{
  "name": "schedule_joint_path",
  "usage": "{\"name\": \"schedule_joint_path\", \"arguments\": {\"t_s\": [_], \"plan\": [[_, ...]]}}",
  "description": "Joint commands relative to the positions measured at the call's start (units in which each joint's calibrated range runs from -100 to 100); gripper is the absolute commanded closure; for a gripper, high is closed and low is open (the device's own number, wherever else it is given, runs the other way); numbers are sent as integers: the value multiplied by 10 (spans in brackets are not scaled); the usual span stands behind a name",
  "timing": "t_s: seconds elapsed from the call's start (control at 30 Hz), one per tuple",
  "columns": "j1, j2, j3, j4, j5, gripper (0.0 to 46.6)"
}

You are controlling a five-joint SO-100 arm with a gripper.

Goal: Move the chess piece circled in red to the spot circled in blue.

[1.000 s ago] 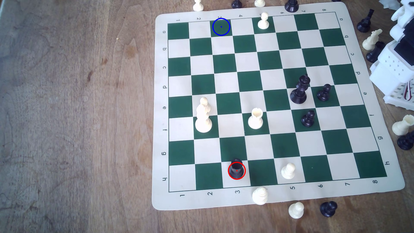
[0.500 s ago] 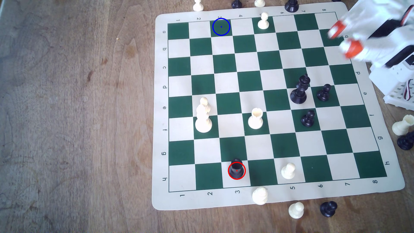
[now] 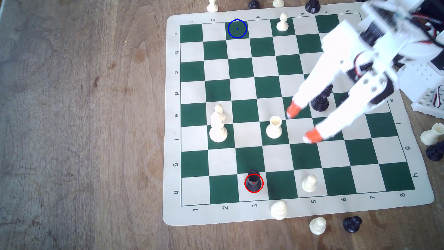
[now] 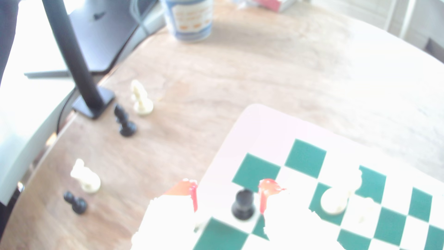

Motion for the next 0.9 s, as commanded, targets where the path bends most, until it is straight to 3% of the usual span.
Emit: {"name": "schedule_joint_path", "arguments": {"t_s": [0.0, 0.17, 0.33, 0.6, 0.87], "plan": [[-4, 109, -190, 76, -8, 317], [-3, 213, -311, 140, -15, 314], [10, 322, -430, 191, -35, 280], [22, 447, -490, 213, -33, 287], [36, 473, -496, 208, -35, 283]]}}
